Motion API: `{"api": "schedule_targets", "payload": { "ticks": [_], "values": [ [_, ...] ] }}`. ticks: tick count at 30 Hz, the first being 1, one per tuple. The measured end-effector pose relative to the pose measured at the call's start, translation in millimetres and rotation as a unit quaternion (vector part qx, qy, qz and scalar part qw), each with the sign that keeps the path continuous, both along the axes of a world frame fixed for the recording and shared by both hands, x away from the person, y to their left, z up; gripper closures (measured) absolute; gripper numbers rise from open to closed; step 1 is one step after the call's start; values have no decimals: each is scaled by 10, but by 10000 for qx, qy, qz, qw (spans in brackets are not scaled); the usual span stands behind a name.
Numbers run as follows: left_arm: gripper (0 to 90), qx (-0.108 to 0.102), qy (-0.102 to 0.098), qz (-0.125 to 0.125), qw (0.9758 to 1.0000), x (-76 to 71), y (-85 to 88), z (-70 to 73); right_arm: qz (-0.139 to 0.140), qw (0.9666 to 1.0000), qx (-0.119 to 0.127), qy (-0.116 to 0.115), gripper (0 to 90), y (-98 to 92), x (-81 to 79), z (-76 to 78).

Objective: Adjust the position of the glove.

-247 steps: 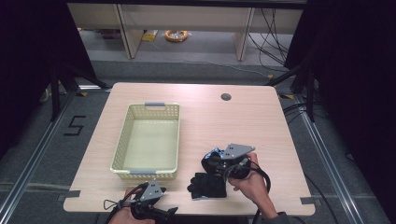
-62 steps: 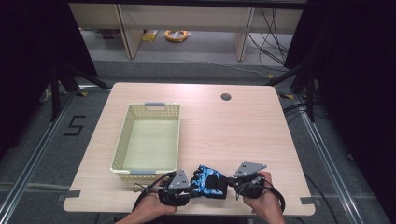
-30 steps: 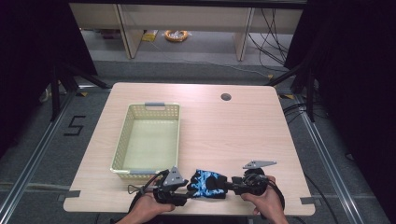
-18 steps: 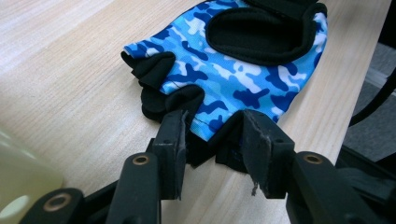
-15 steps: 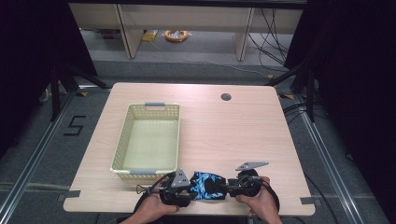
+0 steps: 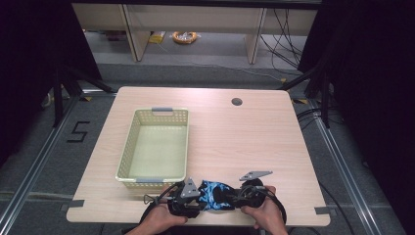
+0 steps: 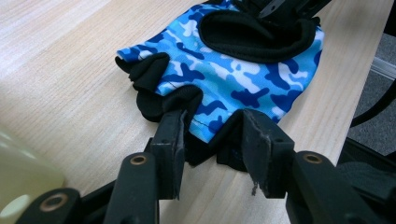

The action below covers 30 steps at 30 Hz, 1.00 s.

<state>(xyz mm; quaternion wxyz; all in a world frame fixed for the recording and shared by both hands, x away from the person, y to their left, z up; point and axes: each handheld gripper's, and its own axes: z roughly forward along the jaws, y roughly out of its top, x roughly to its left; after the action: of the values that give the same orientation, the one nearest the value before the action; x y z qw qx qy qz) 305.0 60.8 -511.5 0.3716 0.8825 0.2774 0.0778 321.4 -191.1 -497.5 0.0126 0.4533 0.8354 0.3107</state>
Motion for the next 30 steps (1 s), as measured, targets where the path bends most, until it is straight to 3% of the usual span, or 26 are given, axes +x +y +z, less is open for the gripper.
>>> {"api": "schedule_targets", "payload": {
  "ticks": [1, 2, 3, 7, 8, 9, 10, 11, 15, 16, 21, 22, 24, 27, 28, 29, 30],
  "values": [
    [584, -53, 35, 4, 10000, -4, -6, 1, -30, 10000, -40, -61, 626, 14, 0, -5],
    [583, 21, 25, -25, 10000, 3, -1, 8, 197, 9996, 137, -163, 652, 17, 4, -16],
    [582, 50, 2, -47, 10000, 10, 0, 12, 96, 9997, 161, -179, 669, 33, -19, -17],
    [556, 65, 51, -174, 9998, 3, 1, 17, 187, 9991, 281, -270, 741, 3, -11, -41],
    [548, 140, 70, -361, 9992, 5, -1, 32, 263, 9990, 297, -211, 801, -17, -12, -36],
    [543, 140, 70, -361, 9992, 5, -1, 32, 263, 9990, 297, -211, 801, -17, -12, -36],
    [540, 321, 65, -552, 9979, 19, 8, 50, 259, 9984, 350, -368, 837, -11, -13, -50],
    [539, 423, 57, -672, 9968, 32, 19, 59, 280, 9983, 347, -386, 841, -10, -9, -50],
    [565, 299, 17, -477, 9984, 0, -3, 48, 290, 9983, 356, -359, 854, -19, -8, -49],
    [594, 334, 10, -603, 9976, 3, -3, 59, 282, 9982, 365, -375, 855, -15, -9, -51],
    [752, 220, -21, -563, 9982, -39, -21, 50, 272, 9978, 387, -468, 860, 6, -12, -59],
    [762, 166, 46, -533, 9984, -52, -30, 45, 301, 9980, 319, -466, 863, 11, -19, -46],
    [775, 181, -63, -480, 9987, -57, -16, 42, 298, 9980, 299, -463, 867, 11, -26, -32],
    [793, 163, -6, -535, 9984, -62, -12, 41, 328, 9977, 284, -522, 868, 13, -23, -31],
    [793, 120, -72, -488, 9987, -62, -10, 46, 252, 9975, 375, -545, 868, 19, -26, -37],
    [798, 111, -14, -422, 9990, -65, -4, 48, 350, 9977, 335, -474, 868, 1, -21, -16],
    [805, 180, -106, -519, 9984, -43, 11, 59, 230, 9967, 442, -641, 868, 4, -32, -15]
  ]
}}
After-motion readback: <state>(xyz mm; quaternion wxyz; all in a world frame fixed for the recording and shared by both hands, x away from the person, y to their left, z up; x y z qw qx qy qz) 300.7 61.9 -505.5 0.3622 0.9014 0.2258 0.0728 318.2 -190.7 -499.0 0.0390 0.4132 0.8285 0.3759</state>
